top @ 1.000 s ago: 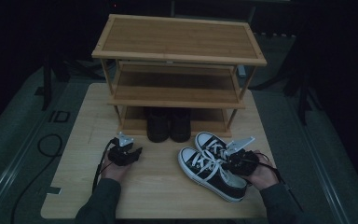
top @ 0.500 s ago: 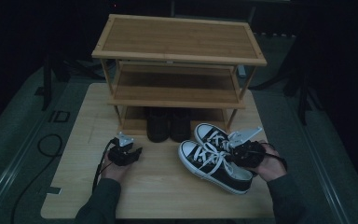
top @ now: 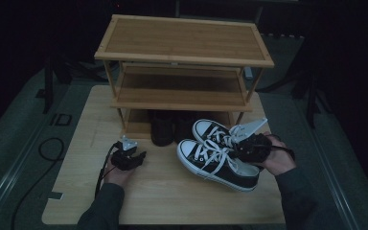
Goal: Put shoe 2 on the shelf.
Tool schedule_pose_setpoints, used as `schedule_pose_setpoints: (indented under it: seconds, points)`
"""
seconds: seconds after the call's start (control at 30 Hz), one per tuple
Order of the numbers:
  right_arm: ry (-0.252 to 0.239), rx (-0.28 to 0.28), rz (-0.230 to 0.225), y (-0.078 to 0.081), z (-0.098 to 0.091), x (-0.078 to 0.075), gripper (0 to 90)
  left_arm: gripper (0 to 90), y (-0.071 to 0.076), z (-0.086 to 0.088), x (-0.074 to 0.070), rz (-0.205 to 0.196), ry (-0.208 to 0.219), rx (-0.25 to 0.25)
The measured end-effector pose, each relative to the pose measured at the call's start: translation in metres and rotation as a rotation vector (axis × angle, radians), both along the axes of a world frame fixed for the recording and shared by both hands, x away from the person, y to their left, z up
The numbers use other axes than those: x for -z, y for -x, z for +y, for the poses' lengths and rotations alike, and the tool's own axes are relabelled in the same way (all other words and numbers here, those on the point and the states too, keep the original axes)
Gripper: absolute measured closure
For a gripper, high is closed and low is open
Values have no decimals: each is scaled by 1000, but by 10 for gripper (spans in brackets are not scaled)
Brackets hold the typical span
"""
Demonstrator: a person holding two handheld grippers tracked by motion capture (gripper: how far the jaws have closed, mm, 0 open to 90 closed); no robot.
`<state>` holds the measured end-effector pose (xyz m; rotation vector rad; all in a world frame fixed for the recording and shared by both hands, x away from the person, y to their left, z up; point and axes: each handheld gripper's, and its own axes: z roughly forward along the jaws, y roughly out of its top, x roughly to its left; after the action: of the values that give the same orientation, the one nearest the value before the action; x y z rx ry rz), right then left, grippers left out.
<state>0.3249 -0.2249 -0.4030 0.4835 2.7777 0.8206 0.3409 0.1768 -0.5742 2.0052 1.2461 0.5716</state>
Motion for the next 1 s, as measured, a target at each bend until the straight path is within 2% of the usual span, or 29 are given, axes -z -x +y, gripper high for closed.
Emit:
schedule_pose_setpoints:
  seconds: [0.27,0.47,0.57,0.8,1.0]
  points:
    - [14,-66,3,-3,9,-12,856,538,0,0,0,0,0,0]
    - [6,-119,10,-7,15,-23,856,538,0,0,0,-1,4,-2]
    - [10,-145,1,-9,20,-28,856,538,0,0,0,1,4,-2]
    - [-24,-190,-4,-14,26,-38,856,538,0,0,0,0,2,-1]
    - [-35,-220,4,-22,32,-48,855,538,0,0,0,1,2,0]
